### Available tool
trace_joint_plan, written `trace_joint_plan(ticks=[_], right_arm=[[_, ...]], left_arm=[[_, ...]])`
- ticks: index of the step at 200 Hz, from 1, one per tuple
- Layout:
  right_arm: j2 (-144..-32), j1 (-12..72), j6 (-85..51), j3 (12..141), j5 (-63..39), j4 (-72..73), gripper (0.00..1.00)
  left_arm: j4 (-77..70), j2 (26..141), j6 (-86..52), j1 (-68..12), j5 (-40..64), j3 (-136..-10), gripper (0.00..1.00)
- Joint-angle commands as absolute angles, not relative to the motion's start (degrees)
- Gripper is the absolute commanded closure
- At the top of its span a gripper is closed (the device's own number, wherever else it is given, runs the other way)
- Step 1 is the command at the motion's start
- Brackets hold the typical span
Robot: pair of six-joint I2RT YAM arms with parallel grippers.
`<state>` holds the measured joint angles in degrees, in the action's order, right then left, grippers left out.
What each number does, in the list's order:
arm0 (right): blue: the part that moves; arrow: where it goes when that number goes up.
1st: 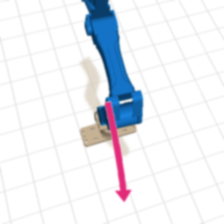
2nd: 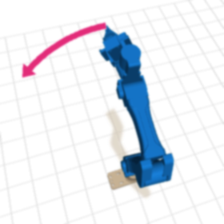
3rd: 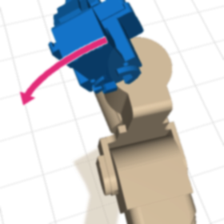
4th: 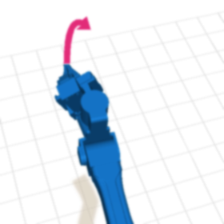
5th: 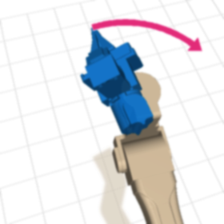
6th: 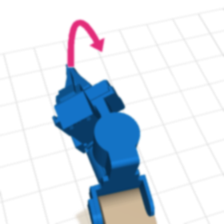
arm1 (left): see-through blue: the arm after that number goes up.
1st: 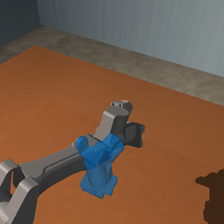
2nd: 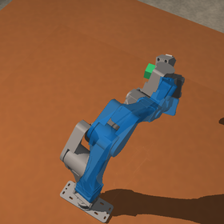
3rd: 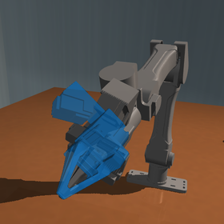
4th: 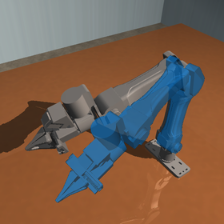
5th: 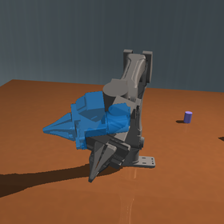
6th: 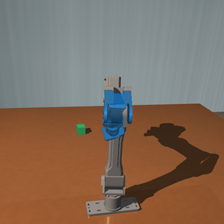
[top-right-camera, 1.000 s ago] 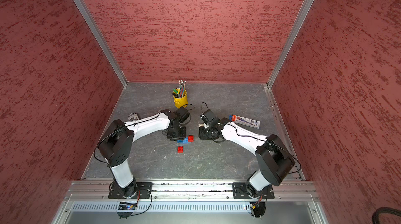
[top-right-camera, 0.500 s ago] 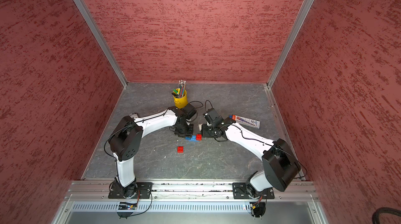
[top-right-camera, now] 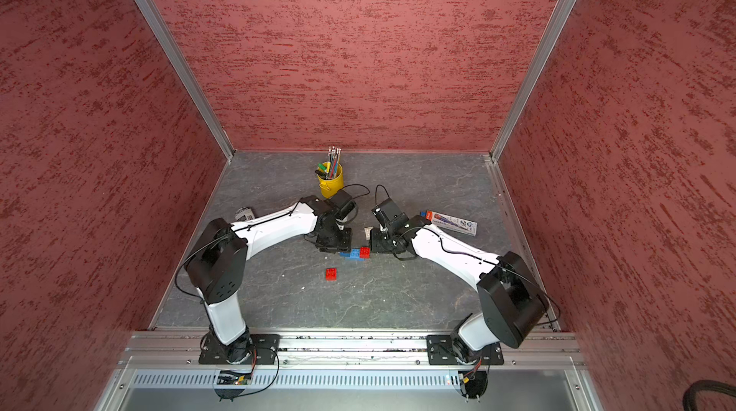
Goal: Assemble the letter y with lego
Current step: Move the lego brick at the center of the board.
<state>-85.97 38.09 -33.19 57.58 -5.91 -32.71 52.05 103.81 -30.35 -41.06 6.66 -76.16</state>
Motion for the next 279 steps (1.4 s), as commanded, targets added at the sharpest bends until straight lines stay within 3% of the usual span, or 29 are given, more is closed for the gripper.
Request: trace_joint_plan(ticks=[1,26,76,146,185,241,279], right_arm=[[-86.71,37.64,-31.75,59.92,-5.00,-33.03,0.49],[-87.46,37.32,-31.14,60.46,-5.27,-32.96,0.49],[-88.59,36.96,-29.95,61.35,-5.67,-32.61,0.48],[-88.07,36.70,-29.97,60.13,-5.98,-32.13,0.49],[-87.11,36.64,-30.65,58.91,-6.08,-31.73,0.49],[-86.64,36.65,-31.20,58.18,-6.06,-31.20,0.49],[-87.47,36.69,-31.29,58.66,-6.41,-30.88,0.49]], left_arm=[[52.64,99.19,-31.74,-41.09,5.81,-73.58,0.47],[53.44,94.73,-33.68,-41.13,6.34,-69.56,0.47],[49.29,90.47,-39.24,-41.62,11.73,-59.69,0.33],[45.73,94.22,-41.32,-43.74,11.23,-57.99,0.35],[46.08,97.57,-41.37,-43.91,8.38,-59.21,0.43],[47.35,98.87,-36.96,-42.43,4.96,-59.75,0.75],[47.62,99.61,-31.22,-39.30,3.80,-60.80,0.76]])
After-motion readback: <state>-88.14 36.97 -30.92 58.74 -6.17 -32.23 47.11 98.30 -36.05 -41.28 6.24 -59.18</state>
